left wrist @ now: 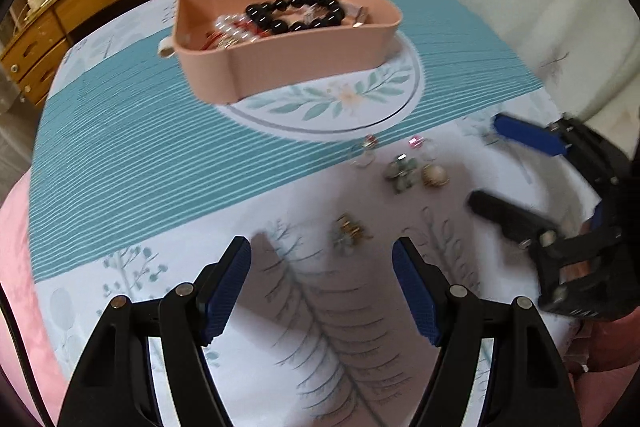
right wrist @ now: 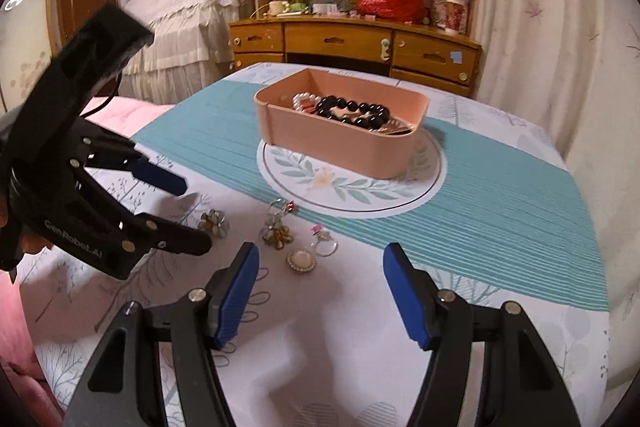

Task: Organize jewelry
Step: 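Move both tools back toward the rings and brooches on the cloth, then grasp the gold brooch with the left tool while the right tool grasps the pearl ring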

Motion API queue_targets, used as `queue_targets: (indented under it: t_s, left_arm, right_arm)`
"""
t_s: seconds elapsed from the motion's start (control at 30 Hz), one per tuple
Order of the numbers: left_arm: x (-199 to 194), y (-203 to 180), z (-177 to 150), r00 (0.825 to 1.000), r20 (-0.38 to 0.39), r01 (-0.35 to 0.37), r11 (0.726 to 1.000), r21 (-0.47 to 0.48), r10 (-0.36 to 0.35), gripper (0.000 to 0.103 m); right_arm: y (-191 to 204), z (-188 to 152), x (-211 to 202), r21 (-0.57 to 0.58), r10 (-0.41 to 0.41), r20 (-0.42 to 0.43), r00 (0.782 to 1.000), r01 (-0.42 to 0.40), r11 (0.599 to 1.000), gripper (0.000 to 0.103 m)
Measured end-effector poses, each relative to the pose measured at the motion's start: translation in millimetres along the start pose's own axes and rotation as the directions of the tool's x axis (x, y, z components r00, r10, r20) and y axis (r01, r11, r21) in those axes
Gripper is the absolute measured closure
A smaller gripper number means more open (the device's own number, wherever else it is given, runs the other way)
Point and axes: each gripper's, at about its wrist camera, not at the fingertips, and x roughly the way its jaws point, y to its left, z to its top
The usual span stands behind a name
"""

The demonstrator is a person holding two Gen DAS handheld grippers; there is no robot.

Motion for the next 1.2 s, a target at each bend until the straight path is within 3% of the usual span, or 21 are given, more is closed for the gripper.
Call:
queue_targets:
  t_s: [0.2,0.23,0.3,0.33,0.4,0.47,0.67,0.83,0.93,1.2]
  left_arm:
    - [8.1,0.6,7.6,1.000,0.010,0.012,1.000,-0.028,-0.011,0.032]
    - [8.0,0.4,8.3,1.000,0.016,0.011,1.000,-0.021,-0.011,0.035]
    - [8.3,-0.3,9.8,1.000,0.030,-0.001,1.000,-0.007,0.001,0.052]
    - [11.3,-2.0,12.7,0.999,0.035,0.002,1.000,0.000,-0.002,0.066]
    - [11.4,-1.5,13.0,0.999,0.041,0.016,1.000,0.003,-0.016,0.070]
    - [12.3,-2.9,12.6,0.999,0.041,0.029,1.000,0.006,-0.029,0.081]
    - [10.0,-4.9,2.7,0.997,0.052,0.051,0.999,-0.007,-0.050,0.081]
    - [6.1,3.4,-4.5,0.997,0.059,0.053,0.997,-0.058,-0.050,0.081]
    - [2.7,6.9,-10.4,0.998,0.059,0.043,0.996,-0.073,-0.038,0.081]
    - [-15.4,14.7,-13.5,0.997,0.081,0.021,0.995,-0.101,-0.013,0.081]
  right_arm:
    - [6.8,-1.0,11.4,-0.037,0.006,-0.045,0.999,-0.007,0.999,0.038]
    - [7.6,-0.8,12.5,-0.041,0.007,-0.049,0.999,-0.009,0.999,0.039]
    - [7.9,-1.3,16.2,-0.045,0.012,-0.065,0.998,-0.015,0.999,0.045]
    - [7.7,-1.3,17.9,-0.044,0.012,-0.074,0.997,-0.015,0.999,0.046]
    - [6.6,-1.4,22.7,-0.034,0.007,-0.095,0.995,-0.010,0.999,0.049]
    - [6.1,-1.4,25.5,-0.030,0.010,-0.106,0.994,-0.013,0.999,0.052]
    - [9.7,0.5,31.6,-0.043,0.018,-0.120,0.993,-0.024,0.999,0.066]
    - [10.3,2.3,34.0,-0.043,0.020,-0.120,0.993,-0.026,0.999,0.072]
    - [9.2,4.4,35.5,-0.035,0.017,-0.119,0.993,-0.022,0.999,0.085]
    - [9.5,9.2,33.5,-0.021,0.049,-0.124,0.991,-0.052,0.998,0.088]
